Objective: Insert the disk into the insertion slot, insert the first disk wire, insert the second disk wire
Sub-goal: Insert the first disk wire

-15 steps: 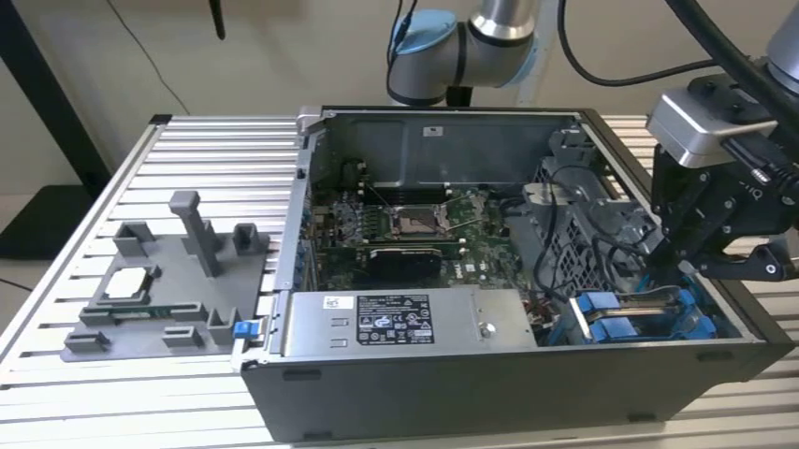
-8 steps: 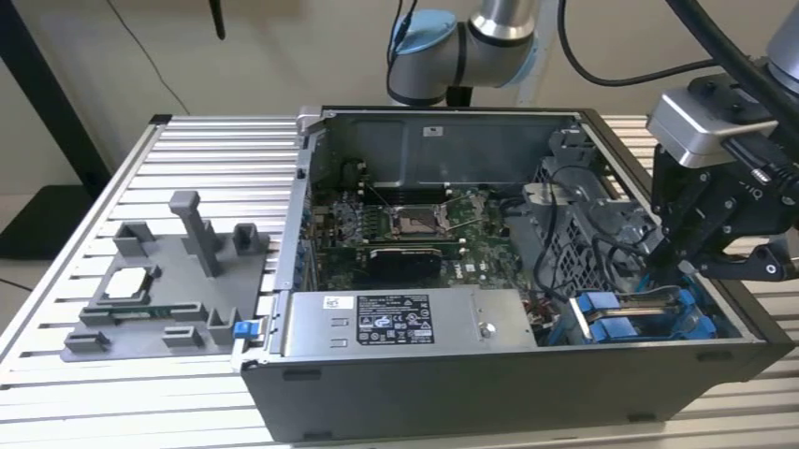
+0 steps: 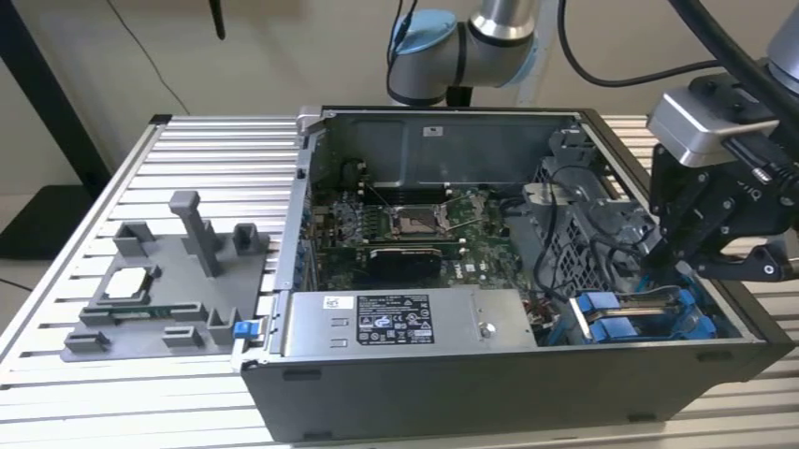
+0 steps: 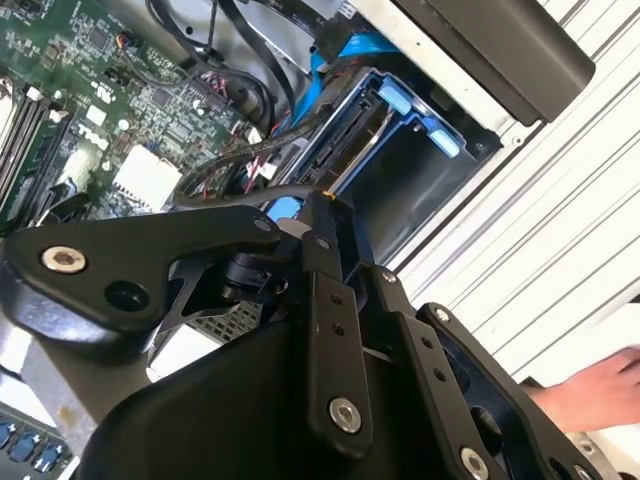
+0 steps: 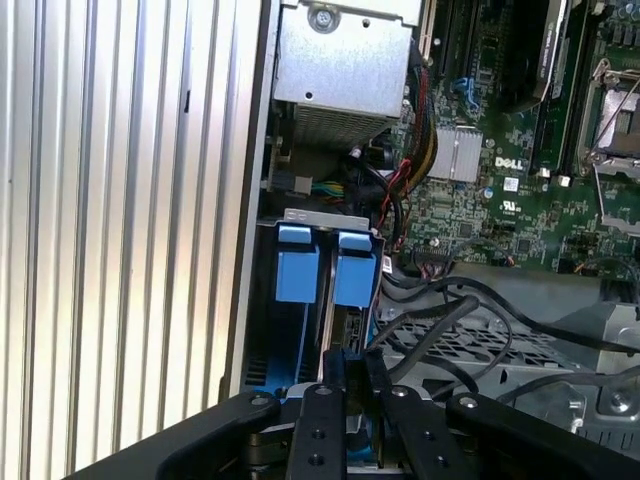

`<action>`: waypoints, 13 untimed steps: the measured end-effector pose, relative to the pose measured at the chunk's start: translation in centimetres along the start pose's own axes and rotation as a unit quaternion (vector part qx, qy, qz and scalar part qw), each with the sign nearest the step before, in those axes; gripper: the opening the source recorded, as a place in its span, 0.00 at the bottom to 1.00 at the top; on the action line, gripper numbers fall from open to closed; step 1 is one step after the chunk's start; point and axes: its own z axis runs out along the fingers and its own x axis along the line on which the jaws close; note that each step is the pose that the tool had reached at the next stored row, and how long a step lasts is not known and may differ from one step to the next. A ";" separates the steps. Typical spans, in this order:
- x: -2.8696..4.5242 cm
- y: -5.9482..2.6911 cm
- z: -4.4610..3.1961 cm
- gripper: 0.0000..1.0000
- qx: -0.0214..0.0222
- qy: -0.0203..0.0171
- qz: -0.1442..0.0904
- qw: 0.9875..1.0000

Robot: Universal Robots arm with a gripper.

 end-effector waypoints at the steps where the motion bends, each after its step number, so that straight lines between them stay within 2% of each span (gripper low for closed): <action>1: 0.01 -0.03 0.04 0.00 -0.004 0.000 0.000 1.000; 4: 0.06 -0.24 0.18 0.00 -0.015 -0.001 0.001 1.000; 6: 0.14 -0.63 0.34 0.00 -0.021 -0.002 0.002 1.000; 10: 0.33 -1.66 0.80 0.00 -0.027 -0.002 0.003 1.000; 13: 0.45 -2.30 1.18 0.00 -0.030 -0.003 0.003 1.000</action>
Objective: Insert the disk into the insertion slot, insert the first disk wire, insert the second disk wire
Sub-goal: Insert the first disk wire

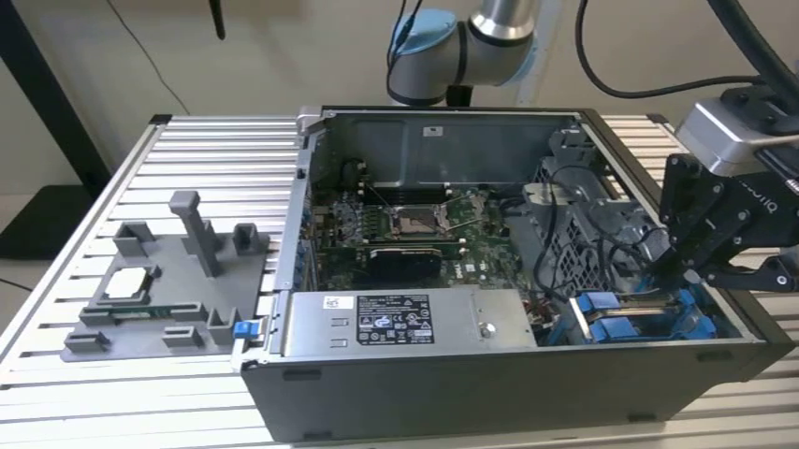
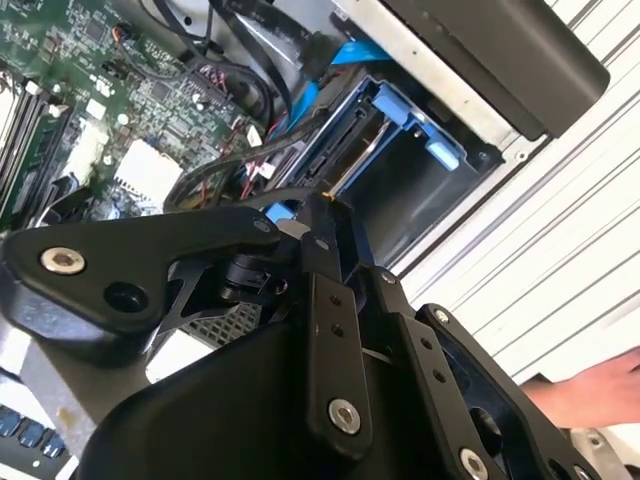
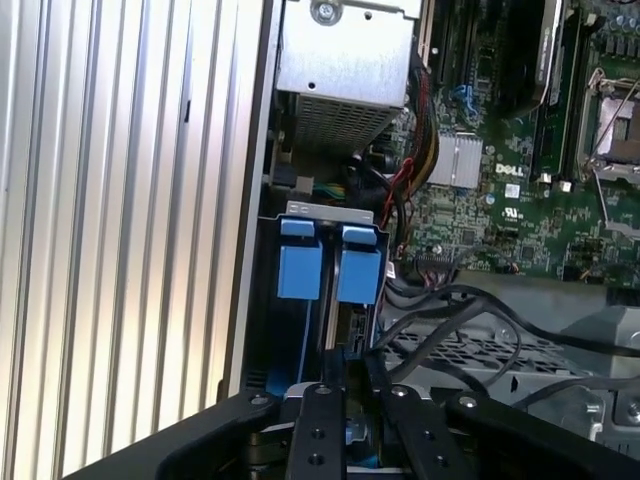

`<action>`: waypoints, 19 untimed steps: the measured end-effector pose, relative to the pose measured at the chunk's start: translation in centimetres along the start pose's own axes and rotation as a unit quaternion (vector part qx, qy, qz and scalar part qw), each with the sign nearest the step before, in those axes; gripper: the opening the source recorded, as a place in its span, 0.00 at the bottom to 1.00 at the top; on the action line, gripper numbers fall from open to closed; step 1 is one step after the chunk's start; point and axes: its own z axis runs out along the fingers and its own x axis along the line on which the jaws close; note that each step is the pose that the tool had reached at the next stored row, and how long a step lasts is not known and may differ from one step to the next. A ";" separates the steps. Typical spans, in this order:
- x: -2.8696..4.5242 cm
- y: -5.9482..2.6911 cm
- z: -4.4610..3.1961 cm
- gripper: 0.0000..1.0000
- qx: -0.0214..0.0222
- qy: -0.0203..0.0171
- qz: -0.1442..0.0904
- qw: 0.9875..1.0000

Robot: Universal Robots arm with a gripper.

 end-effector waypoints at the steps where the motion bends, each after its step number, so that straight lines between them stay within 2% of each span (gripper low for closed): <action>1: 0.04 -0.20 0.10 0.00 -0.001 0.000 0.000 1.000; 3: 0.08 -0.47 0.22 0.00 -0.001 0.000 0.000 1.000; 19: 0.15 -0.74 0.58 0.00 -0.001 -0.001 0.000 1.000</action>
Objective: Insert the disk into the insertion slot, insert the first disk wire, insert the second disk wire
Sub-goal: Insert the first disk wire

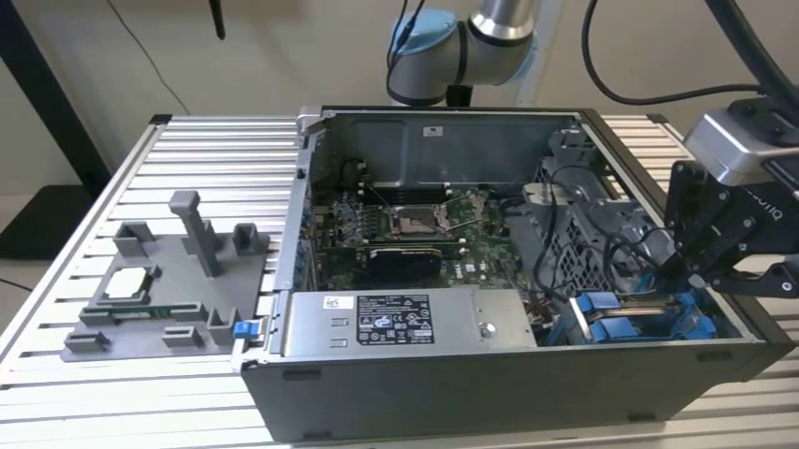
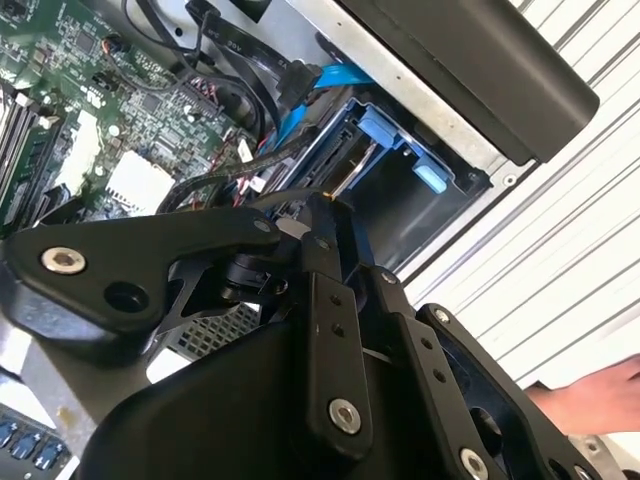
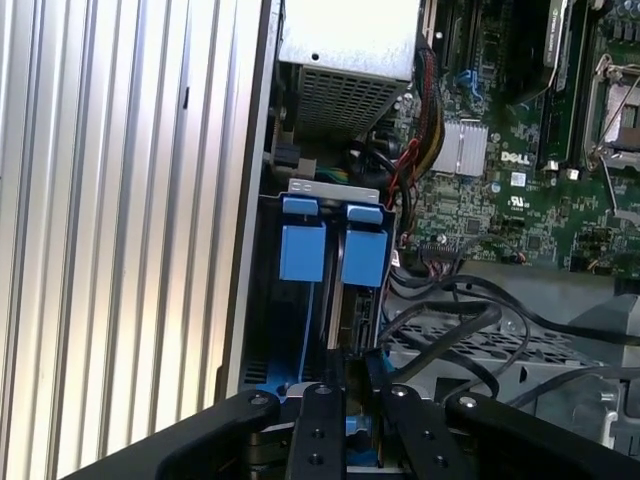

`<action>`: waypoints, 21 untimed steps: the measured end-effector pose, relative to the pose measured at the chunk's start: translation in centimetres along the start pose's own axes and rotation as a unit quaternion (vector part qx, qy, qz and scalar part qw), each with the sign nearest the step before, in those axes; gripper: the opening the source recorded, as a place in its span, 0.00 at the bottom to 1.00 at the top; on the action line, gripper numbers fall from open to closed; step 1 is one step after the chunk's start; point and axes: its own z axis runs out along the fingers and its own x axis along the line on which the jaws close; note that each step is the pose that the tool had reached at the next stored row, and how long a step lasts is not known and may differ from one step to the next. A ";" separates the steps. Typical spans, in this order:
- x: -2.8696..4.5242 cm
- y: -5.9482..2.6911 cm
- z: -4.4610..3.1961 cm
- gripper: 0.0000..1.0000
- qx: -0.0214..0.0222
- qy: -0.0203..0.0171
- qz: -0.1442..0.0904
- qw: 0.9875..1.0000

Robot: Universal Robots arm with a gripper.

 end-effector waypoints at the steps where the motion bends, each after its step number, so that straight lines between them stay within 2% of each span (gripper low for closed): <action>1: 0.00 -0.02 0.03 0.00 0.000 0.000 0.000 1.000; 16: 0.03 -0.26 0.65 0.00 0.000 -0.001 0.000 1.000; 18: -0.16 -0.31 0.77 0.00 0.000 -0.002 0.000 1.000; 21: -0.94 -0.47 1.00 0.00 0.000 -0.002 0.000 1.000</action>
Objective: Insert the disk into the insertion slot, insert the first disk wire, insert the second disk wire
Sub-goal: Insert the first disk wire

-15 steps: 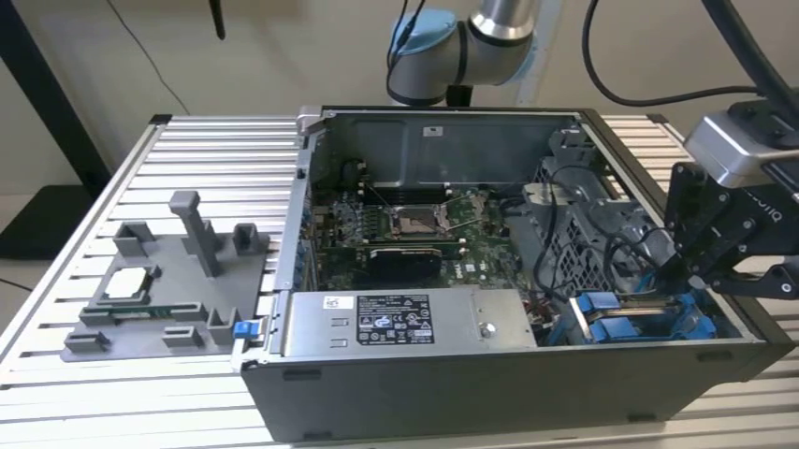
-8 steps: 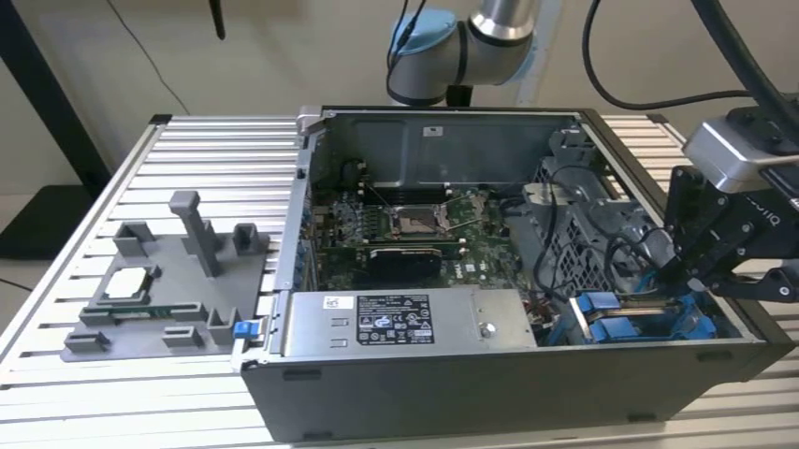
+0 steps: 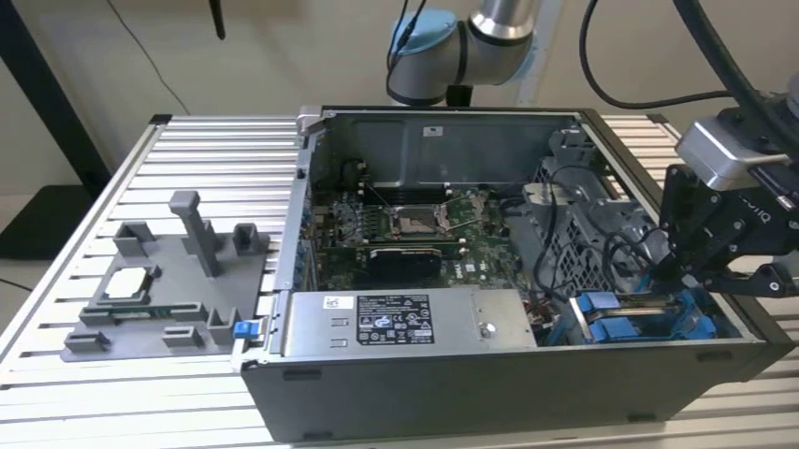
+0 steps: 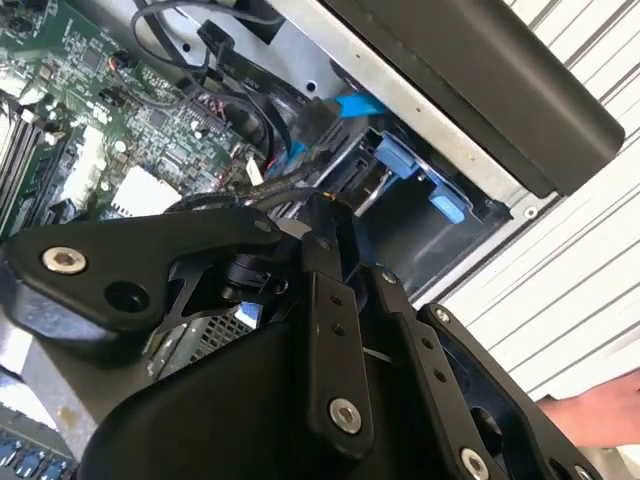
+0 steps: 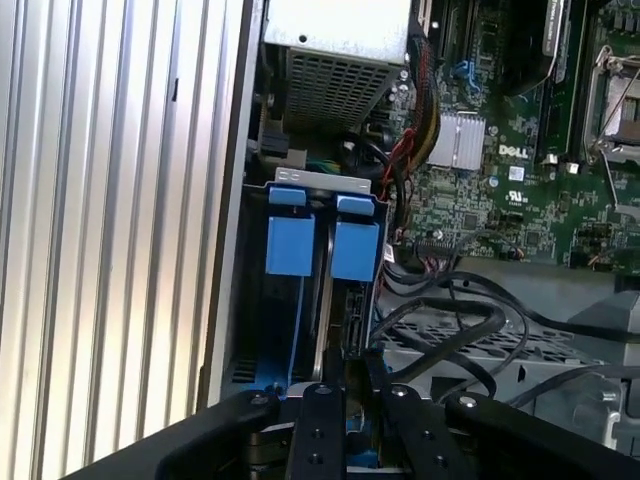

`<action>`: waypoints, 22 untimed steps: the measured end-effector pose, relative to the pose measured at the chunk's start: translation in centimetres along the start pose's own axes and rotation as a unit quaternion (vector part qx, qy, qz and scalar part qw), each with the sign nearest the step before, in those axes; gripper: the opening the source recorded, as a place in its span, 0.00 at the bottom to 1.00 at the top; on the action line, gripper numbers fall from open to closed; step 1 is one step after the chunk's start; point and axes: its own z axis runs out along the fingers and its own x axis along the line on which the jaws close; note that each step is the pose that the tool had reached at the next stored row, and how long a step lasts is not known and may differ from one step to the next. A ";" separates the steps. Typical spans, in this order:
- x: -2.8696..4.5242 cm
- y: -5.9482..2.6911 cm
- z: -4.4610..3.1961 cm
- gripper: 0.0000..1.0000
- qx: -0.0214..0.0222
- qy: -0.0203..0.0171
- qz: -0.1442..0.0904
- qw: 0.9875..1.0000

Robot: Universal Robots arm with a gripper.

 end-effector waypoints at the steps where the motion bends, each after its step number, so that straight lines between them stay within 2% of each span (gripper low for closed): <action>1: -0.16 -0.33 0.27 0.00 0.000 0.000 0.000 1.000; 4: -0.10 -0.79 0.56 0.00 0.000 0.000 0.002 1.000; 13: -0.06 -0.61 1.10 0.00 0.004 -0.002 0.040 0.999; 22: -0.02 -0.48 1.45 0.00 0.008 -0.002 0.075 0.997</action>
